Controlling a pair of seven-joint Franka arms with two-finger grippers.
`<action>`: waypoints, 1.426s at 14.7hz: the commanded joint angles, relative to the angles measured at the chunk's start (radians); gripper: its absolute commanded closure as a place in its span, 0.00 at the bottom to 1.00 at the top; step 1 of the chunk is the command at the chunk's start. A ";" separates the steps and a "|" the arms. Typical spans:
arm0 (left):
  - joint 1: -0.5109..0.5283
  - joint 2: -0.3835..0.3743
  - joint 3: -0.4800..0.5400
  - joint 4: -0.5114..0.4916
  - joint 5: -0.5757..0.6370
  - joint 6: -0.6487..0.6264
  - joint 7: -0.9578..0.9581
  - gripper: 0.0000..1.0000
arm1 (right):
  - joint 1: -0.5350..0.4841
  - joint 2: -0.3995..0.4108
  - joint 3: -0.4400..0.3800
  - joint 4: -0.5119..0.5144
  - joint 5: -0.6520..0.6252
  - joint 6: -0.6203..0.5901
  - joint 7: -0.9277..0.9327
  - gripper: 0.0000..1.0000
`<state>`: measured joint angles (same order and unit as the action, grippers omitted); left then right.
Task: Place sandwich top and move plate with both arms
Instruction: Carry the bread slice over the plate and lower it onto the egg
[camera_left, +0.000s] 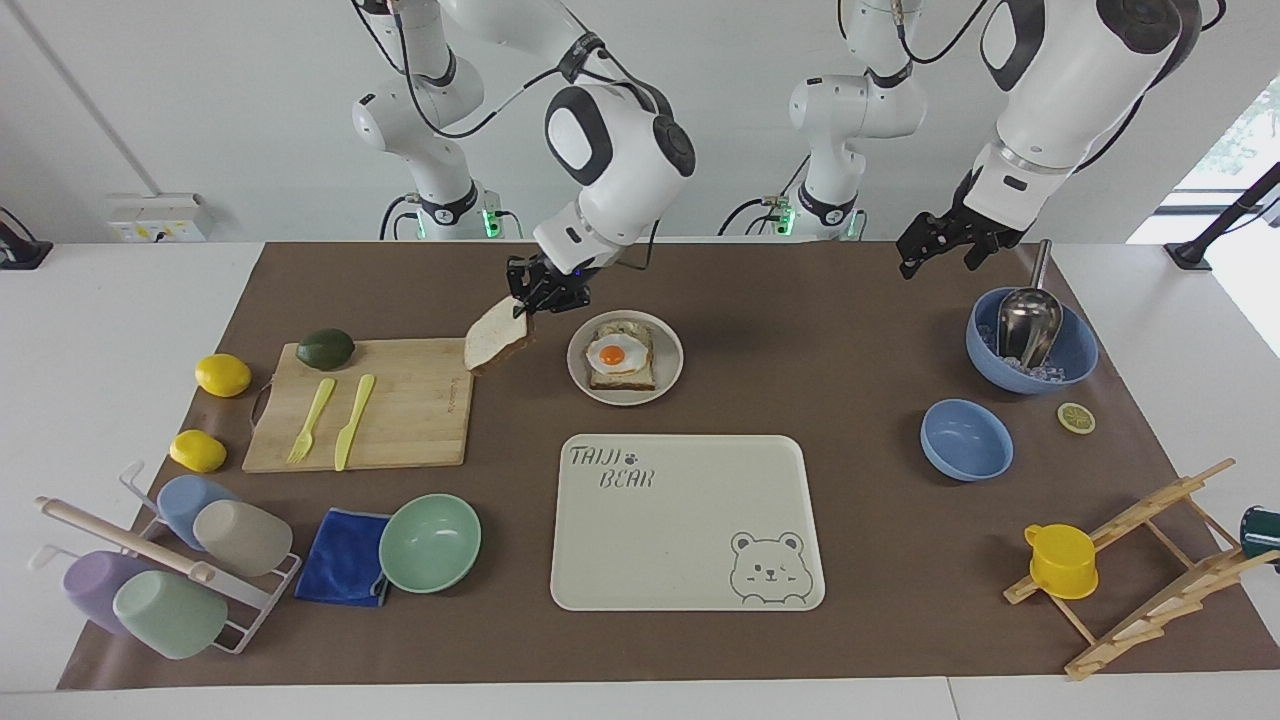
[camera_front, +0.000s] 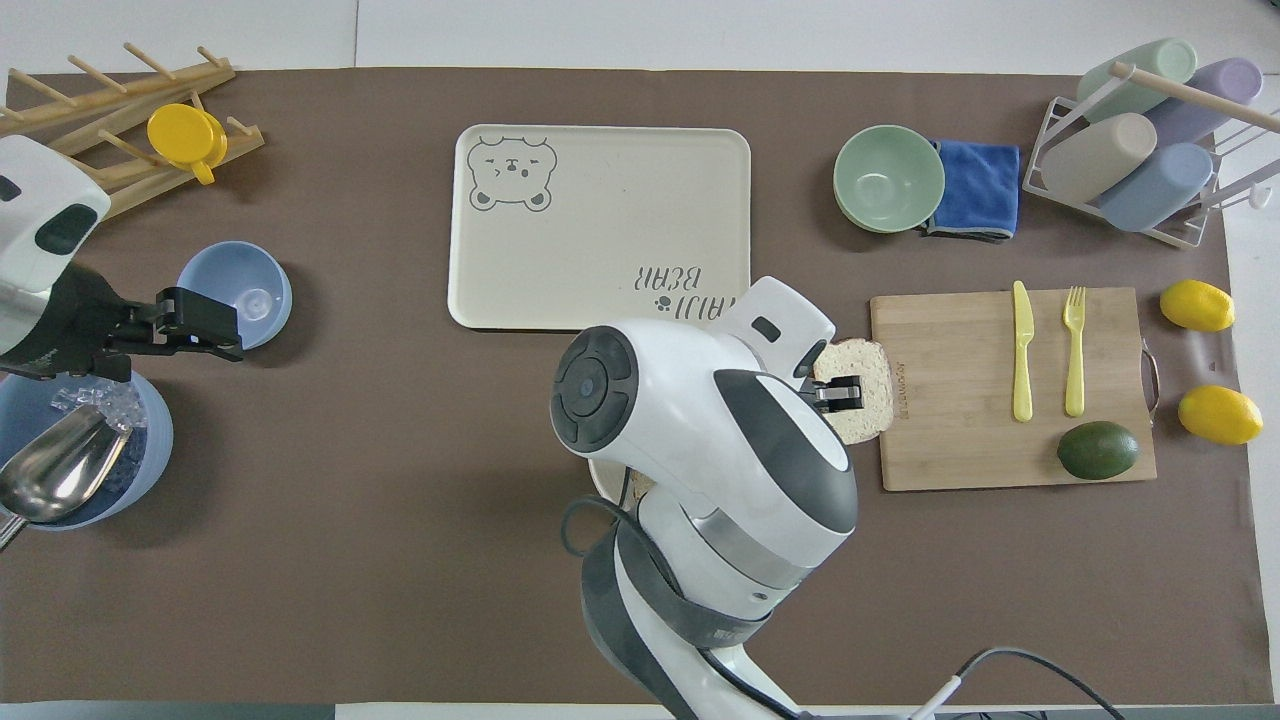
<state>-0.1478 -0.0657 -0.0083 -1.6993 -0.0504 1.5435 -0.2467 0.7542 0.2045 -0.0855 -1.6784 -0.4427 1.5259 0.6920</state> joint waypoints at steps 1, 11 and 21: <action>0.013 -0.014 -0.004 -0.008 -0.011 -0.011 0.006 0.00 | -0.010 0.045 0.023 0.083 0.094 -0.007 -0.005 1.00; 0.011 -0.014 -0.006 -0.008 -0.011 -0.011 0.006 0.00 | 0.004 0.091 0.062 0.017 0.269 0.198 0.014 1.00; 0.013 -0.014 -0.004 -0.008 -0.009 -0.009 0.006 0.00 | 0.004 0.081 0.092 -0.087 0.282 0.325 0.069 1.00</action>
<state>-0.1478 -0.0657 -0.0083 -1.6993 -0.0504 1.5434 -0.2467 0.7602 0.3128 0.0046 -1.7078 -0.1907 1.7995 0.7402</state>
